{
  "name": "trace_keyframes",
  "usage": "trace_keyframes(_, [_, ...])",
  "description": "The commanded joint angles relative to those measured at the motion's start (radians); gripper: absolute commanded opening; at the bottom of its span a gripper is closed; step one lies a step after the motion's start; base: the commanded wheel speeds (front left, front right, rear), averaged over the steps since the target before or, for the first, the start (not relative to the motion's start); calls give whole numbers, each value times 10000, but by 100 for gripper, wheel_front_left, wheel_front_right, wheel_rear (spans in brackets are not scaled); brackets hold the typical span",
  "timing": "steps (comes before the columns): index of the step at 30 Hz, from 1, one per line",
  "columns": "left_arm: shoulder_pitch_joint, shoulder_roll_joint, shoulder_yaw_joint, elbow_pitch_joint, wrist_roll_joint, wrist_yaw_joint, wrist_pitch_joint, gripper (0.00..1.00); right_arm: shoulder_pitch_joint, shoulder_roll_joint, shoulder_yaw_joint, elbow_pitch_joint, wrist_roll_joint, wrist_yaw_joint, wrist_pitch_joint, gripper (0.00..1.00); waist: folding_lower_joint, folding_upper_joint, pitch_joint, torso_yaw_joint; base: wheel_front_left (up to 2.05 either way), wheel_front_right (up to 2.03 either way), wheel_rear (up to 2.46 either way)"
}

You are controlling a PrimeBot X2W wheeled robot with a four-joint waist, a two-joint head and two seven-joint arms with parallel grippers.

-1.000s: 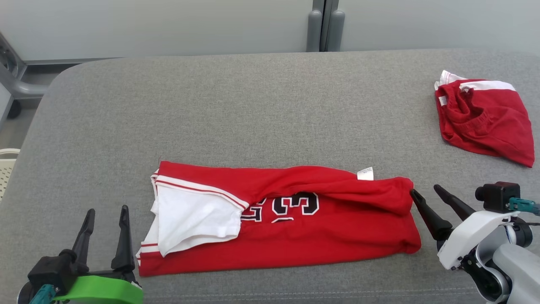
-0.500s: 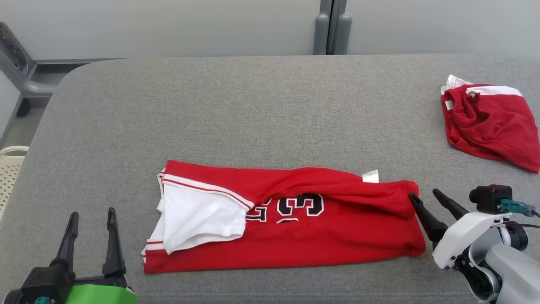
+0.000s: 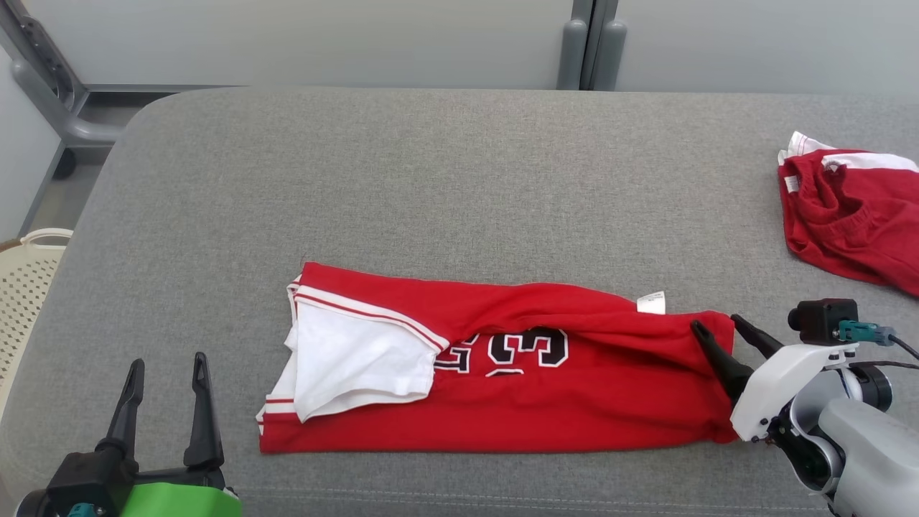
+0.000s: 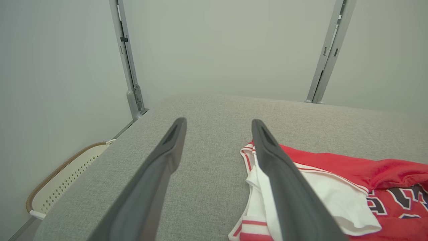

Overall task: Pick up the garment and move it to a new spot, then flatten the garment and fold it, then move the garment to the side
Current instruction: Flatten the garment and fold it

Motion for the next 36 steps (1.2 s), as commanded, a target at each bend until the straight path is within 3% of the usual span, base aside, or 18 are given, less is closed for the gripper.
trace_keyframes(1, [12,-39,-11,-27,-6,13,-19,100,-152,-21,46,88,88,-1,-77,0,0,-1,21,44,0,0,0])
trace_keyframes(9, [51,-64,19,29,-77,12,-19,100,-455,-113,296,163,150,-1,-220,0,0,-1,44,15,0,0,0])
trace_keyframes(17, [34,-93,26,7,-117,11,-19,100,-380,-454,-11,-1015,-308,-1,-256,0,0,-1,67,-139,0,0,0])
trace_keyframes(27, [13,-128,-34,80,-241,11,-19,100,541,-1584,285,-3393,-392,-1,-260,0,0,-1,141,-305,0,0,0])
trace_keyframes(36, [-58,-150,-72,143,-317,11,-19,100,796,-2132,1230,-3751,370,-1,-263,0,0,-1,199,-411,0,0,0])
